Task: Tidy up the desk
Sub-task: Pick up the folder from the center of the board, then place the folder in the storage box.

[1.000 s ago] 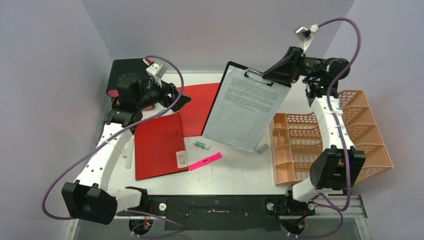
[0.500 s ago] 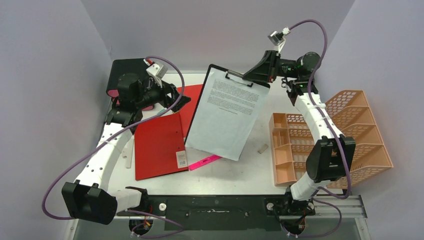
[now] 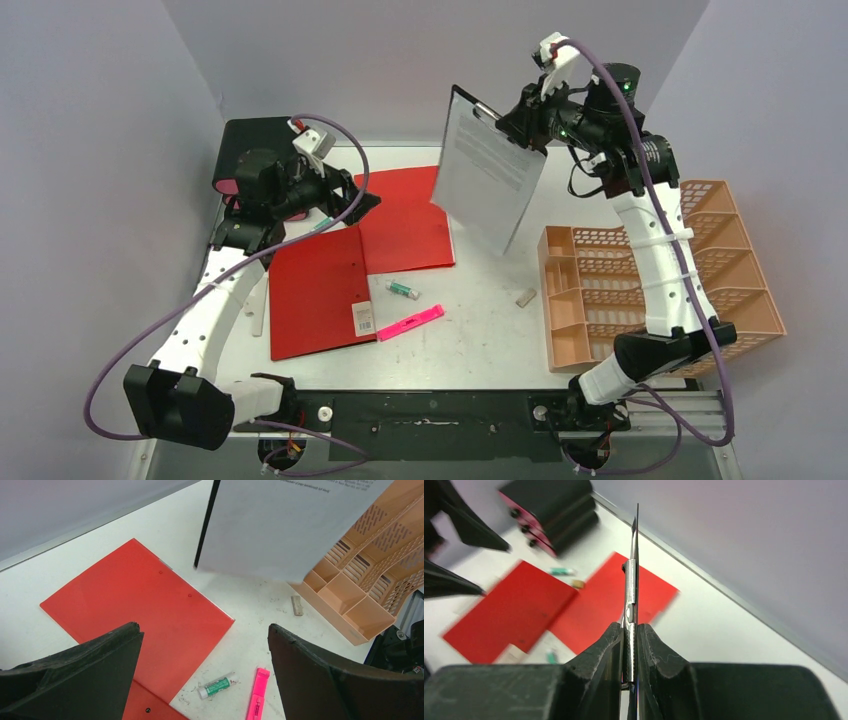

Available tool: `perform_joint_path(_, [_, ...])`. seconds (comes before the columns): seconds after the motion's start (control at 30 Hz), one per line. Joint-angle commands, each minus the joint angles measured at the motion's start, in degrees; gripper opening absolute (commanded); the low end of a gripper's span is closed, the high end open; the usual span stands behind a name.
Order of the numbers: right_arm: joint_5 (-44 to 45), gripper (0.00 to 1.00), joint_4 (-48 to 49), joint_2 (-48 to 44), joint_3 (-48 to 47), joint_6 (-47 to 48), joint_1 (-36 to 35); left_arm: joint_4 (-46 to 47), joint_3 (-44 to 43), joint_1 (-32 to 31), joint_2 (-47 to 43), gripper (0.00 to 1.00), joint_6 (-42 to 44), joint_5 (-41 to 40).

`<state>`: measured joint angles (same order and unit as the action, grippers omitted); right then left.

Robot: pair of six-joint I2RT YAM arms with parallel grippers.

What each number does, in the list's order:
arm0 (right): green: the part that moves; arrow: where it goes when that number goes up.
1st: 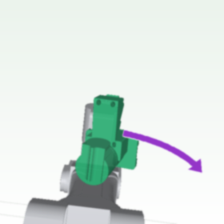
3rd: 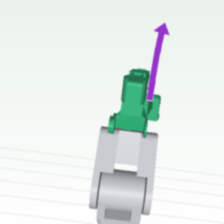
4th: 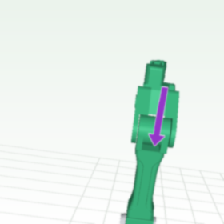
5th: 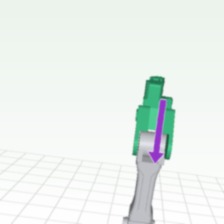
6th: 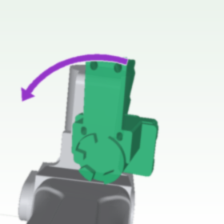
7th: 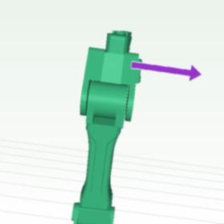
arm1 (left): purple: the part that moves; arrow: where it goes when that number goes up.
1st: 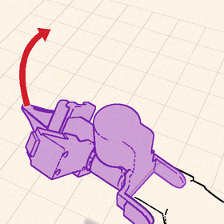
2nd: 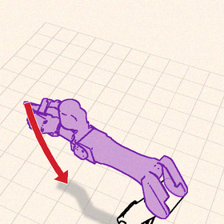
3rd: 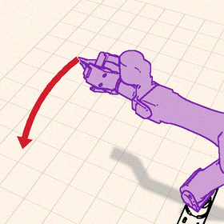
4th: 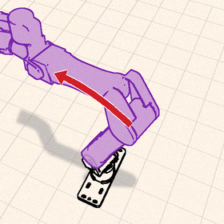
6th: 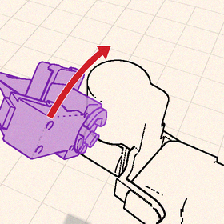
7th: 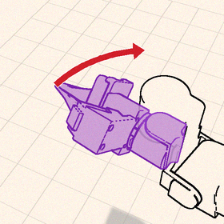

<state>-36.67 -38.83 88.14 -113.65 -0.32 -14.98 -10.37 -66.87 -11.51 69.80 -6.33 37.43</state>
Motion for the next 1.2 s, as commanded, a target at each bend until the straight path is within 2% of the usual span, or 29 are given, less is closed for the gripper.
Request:
perform_joint_path(0.0, [13.49, 0.05, -12.76, -2.49, -5.11, 20.45, -0.42, 0.67, -0.16, 0.44, -2.03, 0.96, 1.81, -0.7])
perform_joint_path(0.27, [16.92, 0.05, -27.75, -3.77, -7.73, 35.05, -0.4, 0.99, -4.02, -0.39, -0.04, 0.96, 4.65, 6.9])
perform_joint_path(0.4, [15.73, 0.05, -31.71, -4.92, -9.11, 38.77, -0.42, -5.08, -14.4, -3.21, 5.21, 0.96, 11.64, 11.91])
perform_joint_path(0.5, [12.3, 0.05, -34.18, -6.88, -9.73, 41.6, -0.41, -12.01, -23.63, -7.59, 10.6, 0.96, 18.35, 14.8])
perform_joint_path(0.63, [8.8, 0.05, -36.62, -9.65, -9.96, 45.34, -0.41, -18.6, -36.42, -13.25, 19.15, 0.96, 22.2, 14.18])
perform_joint_path(0.73, [9.47, 0.05, -37.28, -11.25, -10.58, 46.63, -0.36, -21.7, -46.57, -16.48, 25.19, 0.96, 23.13, 14.28])
perform_joint_path(0.9, [11.17, 0.05, -38.77, -12.75, -9.2, 48.68, -0.05, -23.85, -58.77, -19.82, 33.71, 0.96, 21.66, 18.15])
perform_joint_path(1.0, [12.49, 0.05, -39.6, -13.24, -8.56, 49.82, -0.05, -22.4, -63.04, -20.55, 37.91, 0.96, 19.56, 22.34])
perform_joint_path(1.17, [15.8, 0.05, -39.86, -13.6, -7.29, 51.22, 0.04, -20.54, -70.03, -22.33, 44.18, 0.96, 17.87, 24.25])
